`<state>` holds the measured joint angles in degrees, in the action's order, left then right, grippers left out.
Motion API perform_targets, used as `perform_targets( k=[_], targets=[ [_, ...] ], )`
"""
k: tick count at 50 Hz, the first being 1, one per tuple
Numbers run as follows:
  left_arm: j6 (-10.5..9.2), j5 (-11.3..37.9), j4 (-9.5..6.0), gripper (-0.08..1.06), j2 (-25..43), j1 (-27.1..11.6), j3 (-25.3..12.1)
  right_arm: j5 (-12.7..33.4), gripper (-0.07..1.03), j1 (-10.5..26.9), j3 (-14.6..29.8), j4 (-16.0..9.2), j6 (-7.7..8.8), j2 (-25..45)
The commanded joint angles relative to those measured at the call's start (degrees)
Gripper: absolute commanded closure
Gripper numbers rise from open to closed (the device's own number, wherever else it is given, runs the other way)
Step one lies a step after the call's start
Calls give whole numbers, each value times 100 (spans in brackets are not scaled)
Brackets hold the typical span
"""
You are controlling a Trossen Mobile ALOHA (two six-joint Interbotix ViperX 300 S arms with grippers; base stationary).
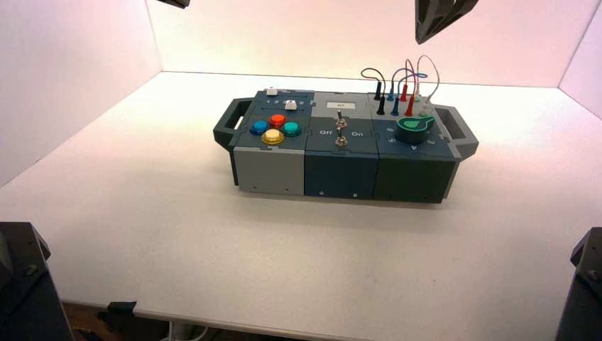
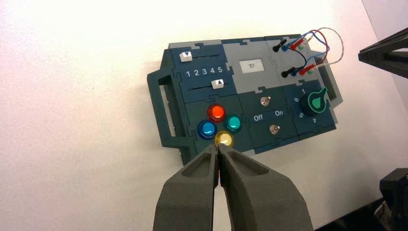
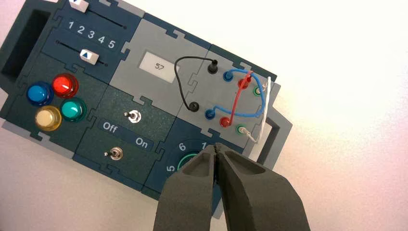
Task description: Open left gripper.
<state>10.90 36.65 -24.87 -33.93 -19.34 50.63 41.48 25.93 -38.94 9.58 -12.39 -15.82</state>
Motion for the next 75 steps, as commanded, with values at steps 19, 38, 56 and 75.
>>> perform_targets(
  k=[19, 38, 56, 75],
  targets=[
    [0, -44, -18, 98, -53, -35, -79, -18, 99, 18, 105, 0, 9, -35],
    [-193, -132, 0, 11, -70, 18, -53, 9, 99, 18, 97, 0, 9, -70],
    [-211, -141, 53, -5, 62, 97, 114, 53, 99, 18, 97, -9, 18, -97],
    [-202, -220, 53, -5, 79, 97, 88, 53, 99, 18, 97, 0, 9, -53]
  ],
)
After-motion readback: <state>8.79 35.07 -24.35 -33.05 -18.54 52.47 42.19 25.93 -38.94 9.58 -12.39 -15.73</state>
